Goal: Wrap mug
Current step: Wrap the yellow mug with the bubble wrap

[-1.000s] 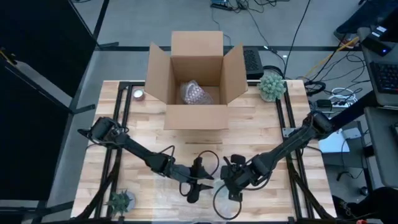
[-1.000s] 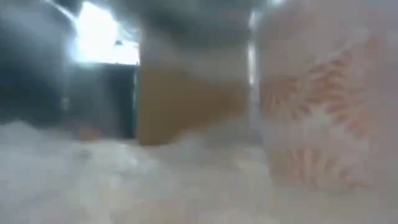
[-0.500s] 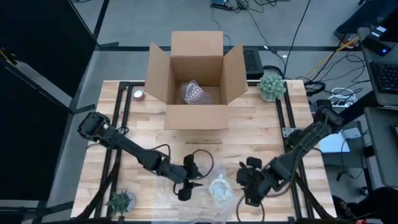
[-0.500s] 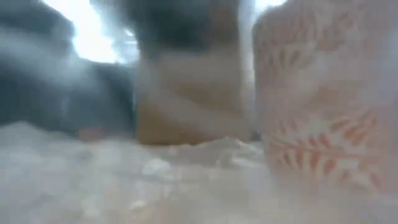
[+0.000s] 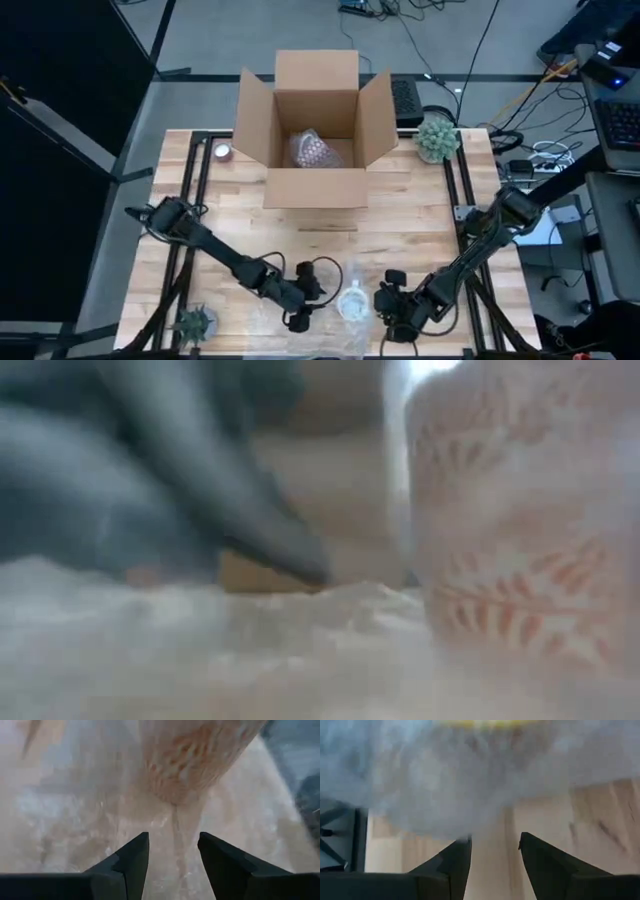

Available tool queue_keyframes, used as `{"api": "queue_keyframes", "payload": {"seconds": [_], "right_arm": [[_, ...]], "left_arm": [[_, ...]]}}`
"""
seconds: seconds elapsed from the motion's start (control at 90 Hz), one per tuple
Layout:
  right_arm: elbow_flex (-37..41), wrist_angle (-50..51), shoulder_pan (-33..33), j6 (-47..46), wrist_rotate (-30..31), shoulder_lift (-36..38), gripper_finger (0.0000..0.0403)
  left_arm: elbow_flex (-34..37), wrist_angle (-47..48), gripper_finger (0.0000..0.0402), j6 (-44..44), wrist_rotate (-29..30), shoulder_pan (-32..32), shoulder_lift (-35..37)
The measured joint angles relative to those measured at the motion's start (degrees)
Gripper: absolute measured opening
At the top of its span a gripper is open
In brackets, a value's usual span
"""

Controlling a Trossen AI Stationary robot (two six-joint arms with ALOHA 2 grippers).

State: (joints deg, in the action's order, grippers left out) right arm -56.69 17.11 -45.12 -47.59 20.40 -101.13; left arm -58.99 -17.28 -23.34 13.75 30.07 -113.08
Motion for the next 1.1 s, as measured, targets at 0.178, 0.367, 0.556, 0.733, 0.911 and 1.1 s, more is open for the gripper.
{"api": "queue_keyframes", "payload": {"seconds": [0.178,0.367,0.556,0.733,0.911,1.1], "right_arm": [[-0.01,-0.8,2.2,0.74,0.43,-0.16,0.0157],[-0.02,-1.08,3.51,3.06,0.46,-0.16,0.0157],[-0.02,-0.36,4.21,4.85,-0.12,-0.12,0.0157],[-0.02,2.81,4.81,3.89,0.39,0.14,0.0157],[-0.02,6.27,4.96,1.87,0.78,0.14,0.0157],[-0.02,8.16,4.96,1.75,0.63,0.37,0.0157]], "left_arm": [[-0.76,-5.41,0.0164,-0.08,-0.28,-0.89,-2.55],[-0.85,-8.02,0.0164,0.16,-0.49,-2.73,-3.08],[-0.84,-8.37,0.0164,0.16,-1.07,-4.52,-3.1],[-0.83,-8.58,0.0164,0.3,-1.8,-5.57,-3.1],[-0.84,-8.81,0.0164,0.27,-1.72,-6.68,-3.1],[-0.85,-8.87,0.0164,0.11,-1.72,-7.13,-3.1]]}}
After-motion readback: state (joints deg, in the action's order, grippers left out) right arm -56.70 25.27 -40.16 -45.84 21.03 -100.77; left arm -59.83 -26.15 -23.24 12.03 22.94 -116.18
